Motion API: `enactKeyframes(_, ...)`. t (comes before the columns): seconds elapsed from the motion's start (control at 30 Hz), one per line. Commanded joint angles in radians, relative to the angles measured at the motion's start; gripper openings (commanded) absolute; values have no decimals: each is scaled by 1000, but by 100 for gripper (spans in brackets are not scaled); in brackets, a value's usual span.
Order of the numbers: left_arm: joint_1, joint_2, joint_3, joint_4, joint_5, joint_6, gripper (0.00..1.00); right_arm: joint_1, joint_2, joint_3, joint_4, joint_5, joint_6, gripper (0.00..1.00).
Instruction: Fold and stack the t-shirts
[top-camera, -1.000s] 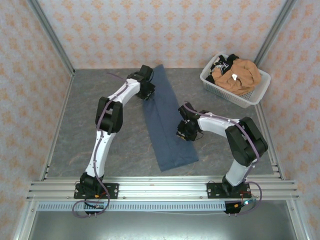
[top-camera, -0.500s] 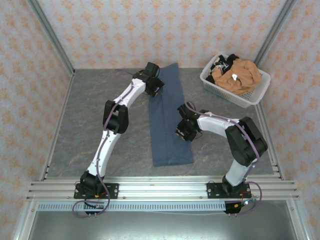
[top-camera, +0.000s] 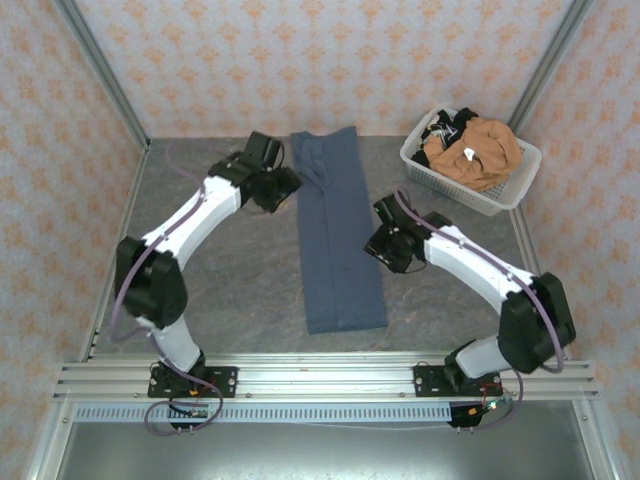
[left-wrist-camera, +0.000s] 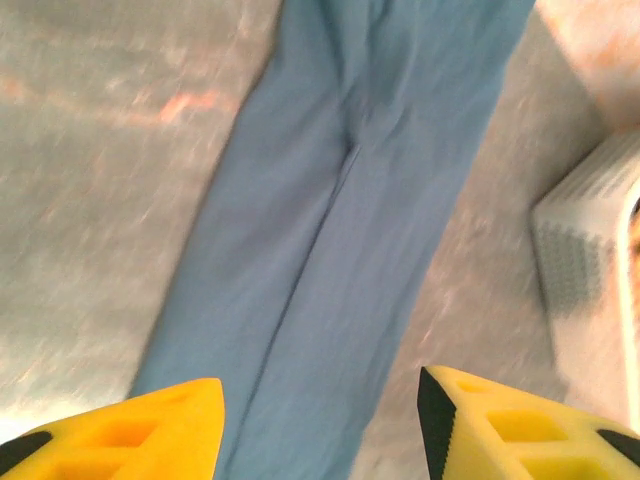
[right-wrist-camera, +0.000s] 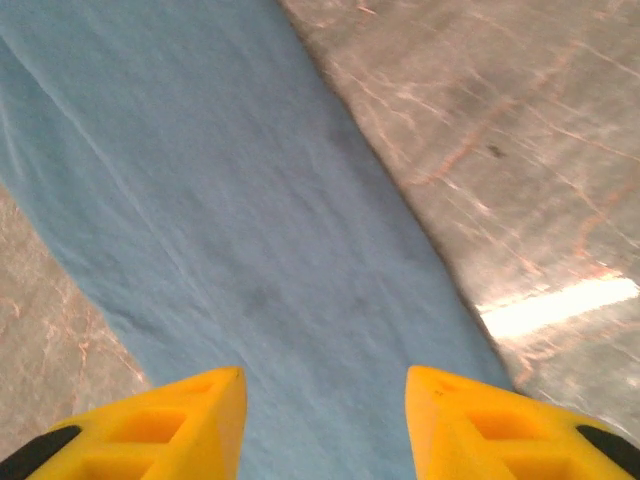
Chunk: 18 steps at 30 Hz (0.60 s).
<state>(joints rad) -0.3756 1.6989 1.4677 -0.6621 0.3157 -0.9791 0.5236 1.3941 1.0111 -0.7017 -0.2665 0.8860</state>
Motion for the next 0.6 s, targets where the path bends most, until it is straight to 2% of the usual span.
enactKeyframes(0.0, -85, -61, -236, -81, 117, 78, 54, -10, -92, -86, -89, -67, -41, 48)
enactKeyframes(0.1, -189, -188, -473, -26, 187, 12, 54, -9, -159, -166, -123, -140, -57, 49)
enactKeyframes(0.27, -369, -314, -727, 172, 182, -207, 54, -1, -236, -308, -90, -225, -44, 50)
enactKeyframes(0.37, -436, -303, -767, 266, 156, -295, 54, 16, -237, -349, -50, -247, -23, 51)
enactKeyframes(0.57, -507, -207, -733, 303, 127, -339, 53, 36, -188, -390, -14, -239, -13, 51)
